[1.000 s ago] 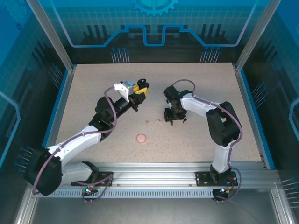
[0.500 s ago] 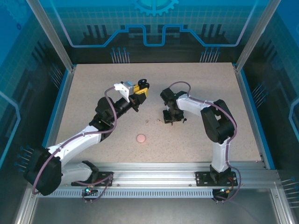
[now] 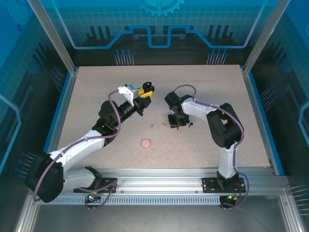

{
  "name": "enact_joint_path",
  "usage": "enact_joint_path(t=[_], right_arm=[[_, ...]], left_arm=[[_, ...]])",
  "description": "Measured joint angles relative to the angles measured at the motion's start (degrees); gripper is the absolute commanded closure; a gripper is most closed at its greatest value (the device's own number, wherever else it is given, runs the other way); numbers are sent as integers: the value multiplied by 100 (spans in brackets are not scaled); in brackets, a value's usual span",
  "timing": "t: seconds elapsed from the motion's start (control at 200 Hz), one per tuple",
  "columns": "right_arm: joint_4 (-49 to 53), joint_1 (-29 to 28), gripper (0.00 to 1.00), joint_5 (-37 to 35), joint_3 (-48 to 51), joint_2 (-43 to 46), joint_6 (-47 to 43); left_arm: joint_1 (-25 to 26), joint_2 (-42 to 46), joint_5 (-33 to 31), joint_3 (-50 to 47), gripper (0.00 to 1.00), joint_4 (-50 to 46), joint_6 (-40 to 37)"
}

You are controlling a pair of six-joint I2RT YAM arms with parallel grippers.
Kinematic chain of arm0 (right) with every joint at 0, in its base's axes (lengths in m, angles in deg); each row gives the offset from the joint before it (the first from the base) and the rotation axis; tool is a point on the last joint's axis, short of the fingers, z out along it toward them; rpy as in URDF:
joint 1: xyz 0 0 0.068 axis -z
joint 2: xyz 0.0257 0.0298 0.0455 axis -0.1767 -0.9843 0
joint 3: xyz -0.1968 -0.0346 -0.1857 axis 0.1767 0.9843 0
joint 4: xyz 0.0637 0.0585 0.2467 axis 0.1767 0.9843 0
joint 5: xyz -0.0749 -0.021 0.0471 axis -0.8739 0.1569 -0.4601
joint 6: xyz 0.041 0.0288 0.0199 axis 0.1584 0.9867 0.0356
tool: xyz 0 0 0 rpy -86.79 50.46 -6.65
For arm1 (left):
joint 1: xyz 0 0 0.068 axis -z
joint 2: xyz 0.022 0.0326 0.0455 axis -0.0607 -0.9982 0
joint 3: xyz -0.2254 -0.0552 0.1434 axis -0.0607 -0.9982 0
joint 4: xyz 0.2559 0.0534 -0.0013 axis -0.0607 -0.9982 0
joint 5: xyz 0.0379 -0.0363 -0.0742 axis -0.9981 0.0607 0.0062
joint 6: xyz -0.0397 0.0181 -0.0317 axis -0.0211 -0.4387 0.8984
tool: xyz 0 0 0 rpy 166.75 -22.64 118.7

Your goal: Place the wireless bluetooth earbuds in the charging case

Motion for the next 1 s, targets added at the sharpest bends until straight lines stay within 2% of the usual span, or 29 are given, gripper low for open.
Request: enact_joint_path(t=[0.155, 0.425, 0.71, 1.0], right_arm=[[-2, -7, 78, -11, 0, 2, -7], [50, -4, 80, -127, 133, 437, -2], [173, 7, 81, -269, 105, 2129, -4], [120, 7, 80, -205, -1113, 3703, -258]], left_arm=[[28, 0, 2, 0, 100, -24, 0], [28, 0, 4, 0, 100, -33, -4], [107, 0, 94, 0, 100, -24, -278], [450, -122, 269, 63, 100, 9, -811]])
